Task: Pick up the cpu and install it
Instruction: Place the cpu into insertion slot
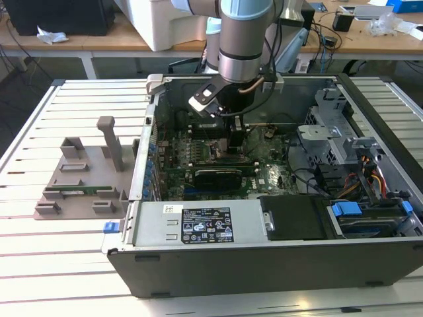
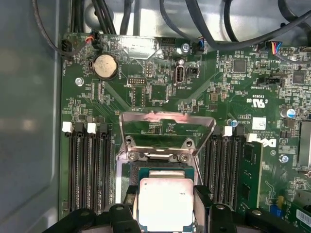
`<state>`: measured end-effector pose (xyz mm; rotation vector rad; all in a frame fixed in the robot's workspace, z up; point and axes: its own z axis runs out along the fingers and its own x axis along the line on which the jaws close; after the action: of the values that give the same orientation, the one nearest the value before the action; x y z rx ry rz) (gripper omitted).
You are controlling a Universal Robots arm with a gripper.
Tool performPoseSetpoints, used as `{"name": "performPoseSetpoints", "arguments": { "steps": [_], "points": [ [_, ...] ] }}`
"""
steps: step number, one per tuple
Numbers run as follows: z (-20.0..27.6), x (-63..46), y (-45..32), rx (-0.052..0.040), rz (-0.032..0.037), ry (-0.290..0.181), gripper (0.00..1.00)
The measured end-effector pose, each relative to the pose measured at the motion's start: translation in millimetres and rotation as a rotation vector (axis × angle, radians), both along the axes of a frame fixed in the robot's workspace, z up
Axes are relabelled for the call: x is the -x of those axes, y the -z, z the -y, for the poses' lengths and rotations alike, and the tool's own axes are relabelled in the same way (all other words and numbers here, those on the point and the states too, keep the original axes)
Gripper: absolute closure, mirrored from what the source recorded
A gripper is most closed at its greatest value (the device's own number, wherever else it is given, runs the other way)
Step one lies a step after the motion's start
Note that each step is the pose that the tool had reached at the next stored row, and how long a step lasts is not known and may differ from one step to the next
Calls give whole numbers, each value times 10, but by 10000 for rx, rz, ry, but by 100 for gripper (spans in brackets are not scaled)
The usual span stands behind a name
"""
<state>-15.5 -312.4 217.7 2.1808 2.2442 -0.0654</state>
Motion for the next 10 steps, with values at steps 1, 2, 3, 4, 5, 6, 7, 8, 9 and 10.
{"name": "performPoseSetpoints", "arguments": {
  "steps": [1, 2, 3, 4, 5, 6, 7, 8, 9, 10],
  "points": [
    [0, 0, 11, 0, 0, -1, 46],
    [0, 0, 34, 0, 0, -1, 46],
    [0, 0, 42, 0, 0, -1, 46],
    [0, 0, 51, 0, 1, -1, 46],
    [0, 0, 67, 0, 1, -1, 46],
    [0, 0, 79, 1, 0, 0, 46],
    [0, 0, 87, 3, 0, 0, 46],
    [-1, 0, 107, 4, 0, 0, 46],
    [-6, 2, 118, 6, 0, 2, 46],
    [-25, 4, 123, 5, 0, 0, 46]
  ]
}}
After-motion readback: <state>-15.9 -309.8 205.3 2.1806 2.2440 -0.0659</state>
